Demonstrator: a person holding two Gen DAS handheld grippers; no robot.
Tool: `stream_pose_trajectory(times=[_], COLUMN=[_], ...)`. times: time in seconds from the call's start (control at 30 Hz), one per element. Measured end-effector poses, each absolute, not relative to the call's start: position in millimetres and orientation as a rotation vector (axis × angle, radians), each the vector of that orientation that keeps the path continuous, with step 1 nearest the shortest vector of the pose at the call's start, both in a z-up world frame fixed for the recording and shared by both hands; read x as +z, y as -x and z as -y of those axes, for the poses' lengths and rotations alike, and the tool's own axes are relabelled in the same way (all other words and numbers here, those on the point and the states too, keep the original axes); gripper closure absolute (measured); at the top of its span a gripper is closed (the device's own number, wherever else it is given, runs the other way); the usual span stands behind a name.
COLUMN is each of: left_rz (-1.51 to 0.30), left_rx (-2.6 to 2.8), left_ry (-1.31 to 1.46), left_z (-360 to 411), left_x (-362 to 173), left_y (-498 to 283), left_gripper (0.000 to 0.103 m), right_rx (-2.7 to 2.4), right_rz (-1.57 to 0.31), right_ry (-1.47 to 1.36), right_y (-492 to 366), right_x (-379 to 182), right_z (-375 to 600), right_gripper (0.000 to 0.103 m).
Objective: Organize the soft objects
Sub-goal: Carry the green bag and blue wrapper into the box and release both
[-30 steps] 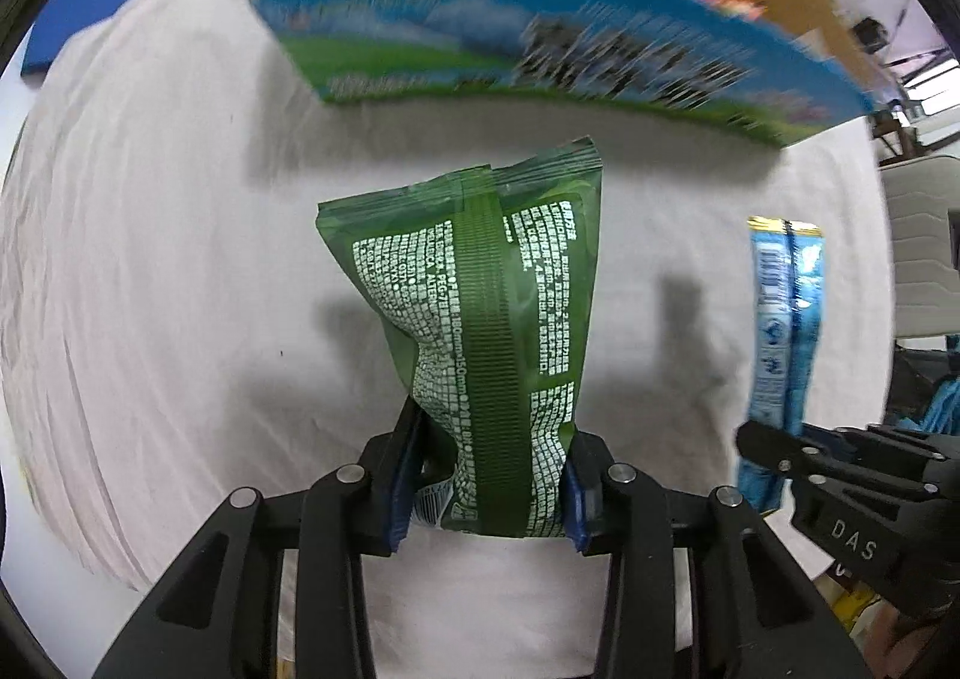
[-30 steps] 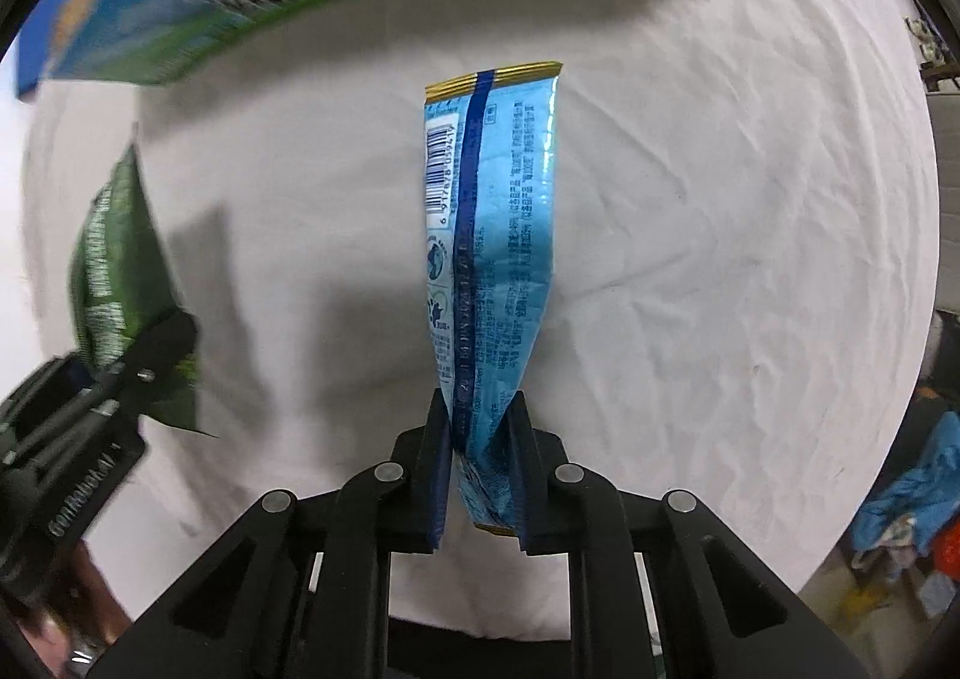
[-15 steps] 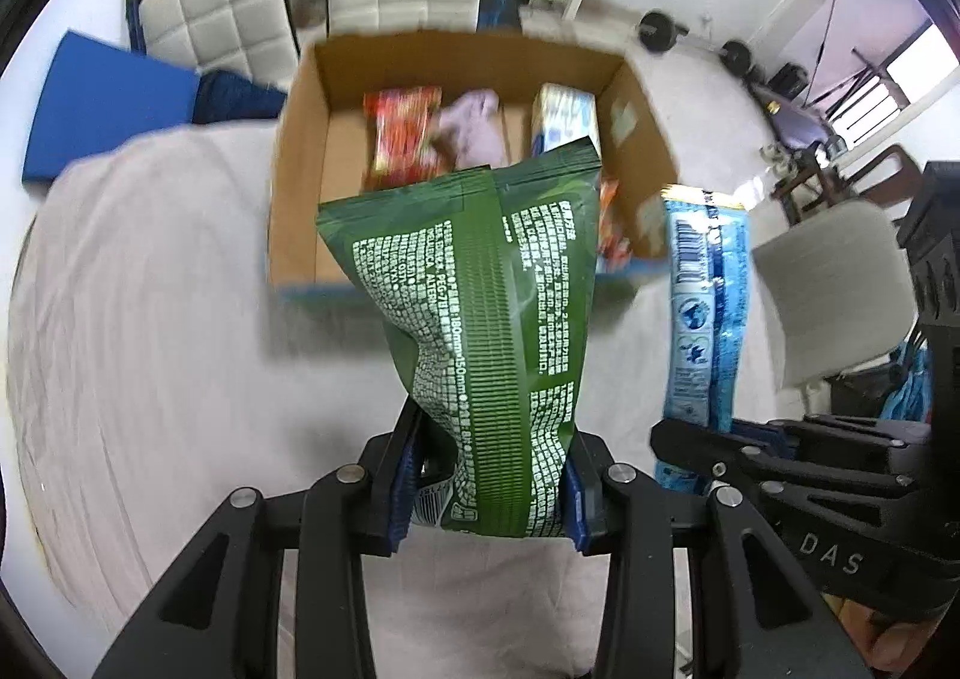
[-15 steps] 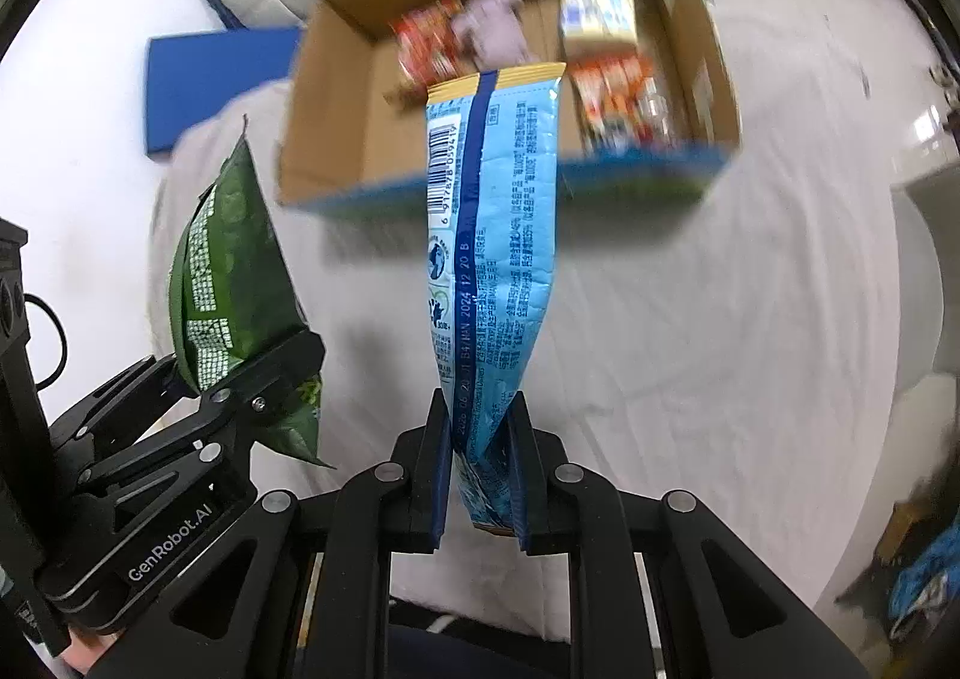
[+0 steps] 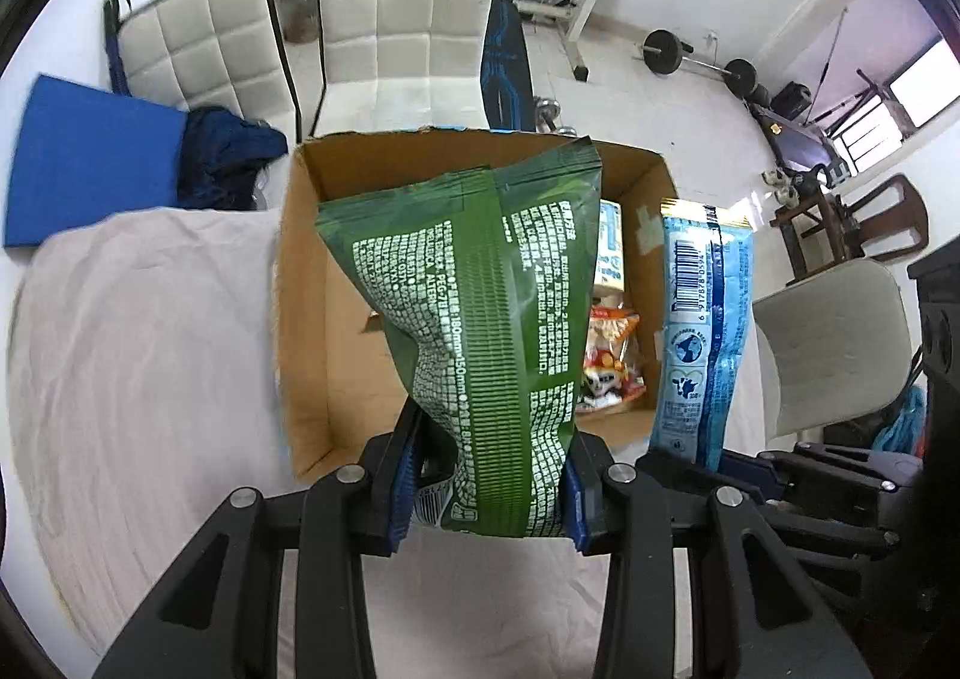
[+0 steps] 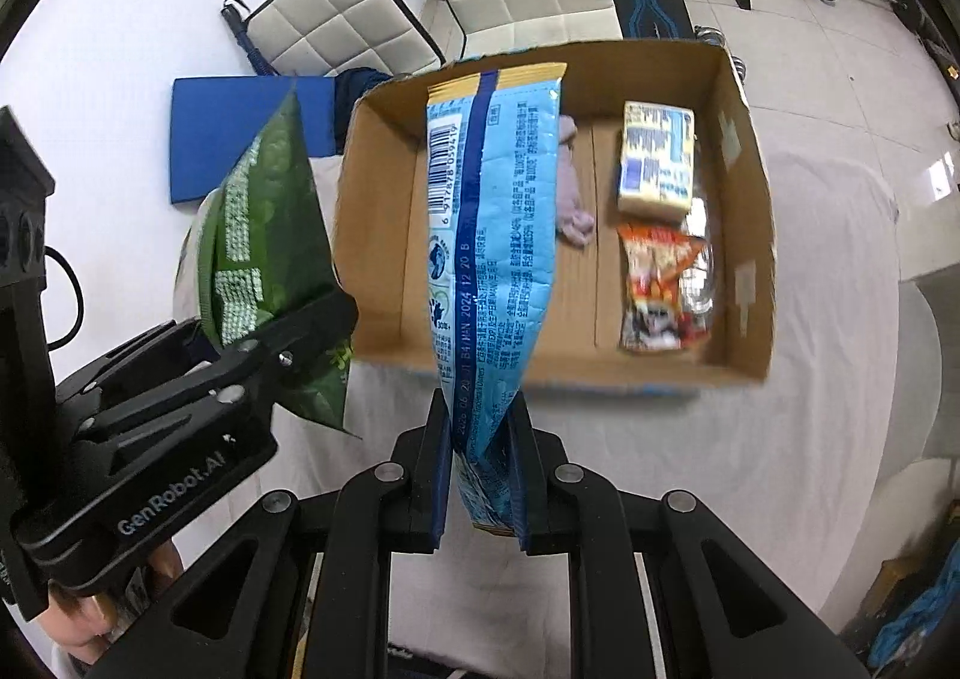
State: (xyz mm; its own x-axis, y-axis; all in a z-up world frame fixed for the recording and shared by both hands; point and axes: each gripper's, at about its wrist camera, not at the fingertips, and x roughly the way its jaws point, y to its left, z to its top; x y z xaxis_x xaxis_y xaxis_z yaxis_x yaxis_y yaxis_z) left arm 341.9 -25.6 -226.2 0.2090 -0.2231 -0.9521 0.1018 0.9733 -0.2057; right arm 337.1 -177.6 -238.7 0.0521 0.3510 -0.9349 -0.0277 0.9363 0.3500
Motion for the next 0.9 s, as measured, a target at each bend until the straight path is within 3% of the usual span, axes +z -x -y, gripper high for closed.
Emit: stream_pose_trajectory(times=[0.37, 0.9], left_rz=[-1.524, -1.728], left_rx=[-0.200, -0.171], left_ry=[0.147, 0.128], left_z=[17.6, 24.7], left_x=[-284.9, -360.2], left_y=[-401.0, -409.8], left_gripper=[0.067, 0.067], right_rx=[0.245, 0.276], right_rz=[-1.611, -1.732], right_ry=[-0.314, -0.261], right_y=[-414.5, -432.5], right_x=[-327.1, -405.4], right_z=[173.8, 155.9], right_gripper=[0.086, 0.083])
